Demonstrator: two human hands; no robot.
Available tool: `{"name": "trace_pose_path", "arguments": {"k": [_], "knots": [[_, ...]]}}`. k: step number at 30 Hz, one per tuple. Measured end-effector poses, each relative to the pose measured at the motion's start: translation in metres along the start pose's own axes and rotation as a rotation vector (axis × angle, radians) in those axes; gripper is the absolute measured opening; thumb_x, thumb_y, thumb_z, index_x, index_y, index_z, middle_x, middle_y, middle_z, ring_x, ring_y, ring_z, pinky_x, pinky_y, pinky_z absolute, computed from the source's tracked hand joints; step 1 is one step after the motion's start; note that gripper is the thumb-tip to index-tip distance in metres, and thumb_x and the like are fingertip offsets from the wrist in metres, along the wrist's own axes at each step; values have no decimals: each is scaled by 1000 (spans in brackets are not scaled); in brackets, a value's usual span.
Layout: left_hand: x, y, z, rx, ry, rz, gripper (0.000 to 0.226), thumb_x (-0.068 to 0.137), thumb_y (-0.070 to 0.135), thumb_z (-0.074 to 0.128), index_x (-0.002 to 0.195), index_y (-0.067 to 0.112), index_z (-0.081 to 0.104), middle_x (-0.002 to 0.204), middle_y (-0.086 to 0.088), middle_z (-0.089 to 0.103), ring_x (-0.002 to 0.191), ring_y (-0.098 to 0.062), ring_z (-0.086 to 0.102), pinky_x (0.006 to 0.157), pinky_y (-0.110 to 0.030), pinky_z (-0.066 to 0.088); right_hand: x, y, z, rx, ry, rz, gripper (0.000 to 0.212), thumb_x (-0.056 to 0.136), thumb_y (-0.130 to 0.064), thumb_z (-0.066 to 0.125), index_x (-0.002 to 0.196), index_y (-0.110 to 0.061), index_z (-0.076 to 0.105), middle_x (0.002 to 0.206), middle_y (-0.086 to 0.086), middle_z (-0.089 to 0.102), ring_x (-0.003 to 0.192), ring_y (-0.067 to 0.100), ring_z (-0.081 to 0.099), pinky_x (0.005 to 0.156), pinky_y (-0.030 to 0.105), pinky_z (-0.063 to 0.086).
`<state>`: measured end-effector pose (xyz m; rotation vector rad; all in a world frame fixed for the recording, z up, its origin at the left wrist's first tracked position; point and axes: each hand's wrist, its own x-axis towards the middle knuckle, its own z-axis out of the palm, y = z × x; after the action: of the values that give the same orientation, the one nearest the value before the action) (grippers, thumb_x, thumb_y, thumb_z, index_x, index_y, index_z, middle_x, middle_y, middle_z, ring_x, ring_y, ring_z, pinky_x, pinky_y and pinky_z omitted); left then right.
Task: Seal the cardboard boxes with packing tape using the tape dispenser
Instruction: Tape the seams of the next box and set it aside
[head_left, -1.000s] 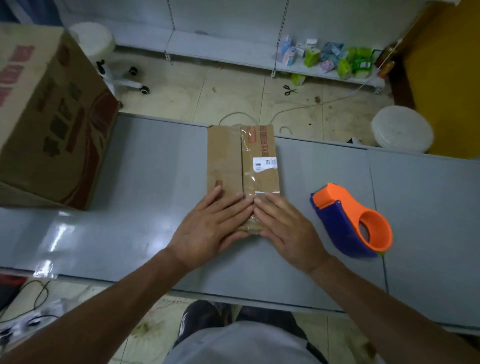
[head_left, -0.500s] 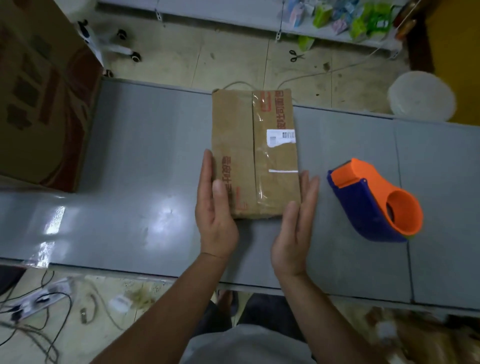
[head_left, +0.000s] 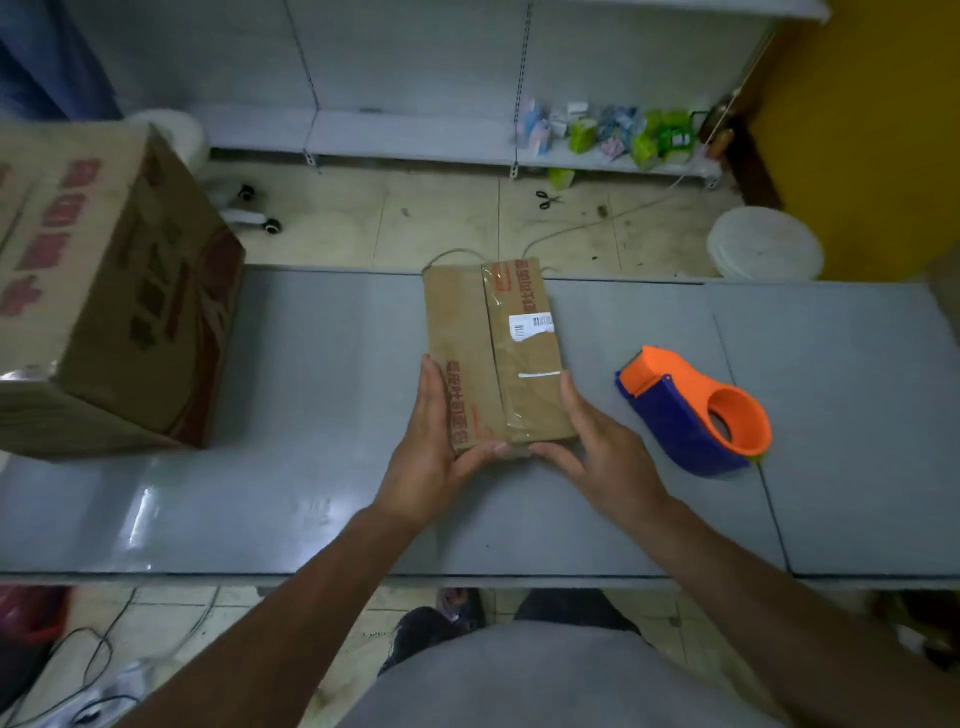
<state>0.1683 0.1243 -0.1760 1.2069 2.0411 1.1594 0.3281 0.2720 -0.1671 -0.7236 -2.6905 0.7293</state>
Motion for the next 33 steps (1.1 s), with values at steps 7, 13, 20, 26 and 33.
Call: {"name": "trace_pose_path", "arguments": {"k": [7,13,20,26,33], "knots": [[6,-13,-30,300,-282,118,106,86,70,38,138,26,-43,154,-3,-40,149,-16,-12,120,-30,18,8,11,-27,-108,-246,-72,79,93,-50,49,154,-25,4,150,1,43,129,21,50,96,30,43],[-5,-9,-46,211,-215,-61,101,87,57,57,155,27,-12,160,14,19,138,-8,35,105,-29,42,9,2,-38,-176,-203,114,69,82,-68,52,137,-28,42,122,-8,66,109,14,63,85,29,49],[-2,13,-50,939,-162,-186,61,85,77,36,108,23,53,105,3,68,92,-19,65,64,-28,40,20,-9,-40,-291,-332,-102,30,93,-58,46,72,-37,48,82,-4,68,79,14,62,63,30,41],[14,24,-63,1071,-372,-158,78,75,88,25,103,22,57,94,3,68,82,-17,64,65,-27,44,23,-1,-41,-210,-351,-132,29,89,-58,53,79,-32,60,72,-9,61,69,10,57,61,29,41],[18,17,-64,994,-441,-120,66,85,77,34,98,17,59,97,-2,70,84,-20,64,69,-28,45,26,13,-33,-297,-369,-292,49,94,-61,34,101,-29,70,81,-3,72,74,15,65,62,28,43]]}}
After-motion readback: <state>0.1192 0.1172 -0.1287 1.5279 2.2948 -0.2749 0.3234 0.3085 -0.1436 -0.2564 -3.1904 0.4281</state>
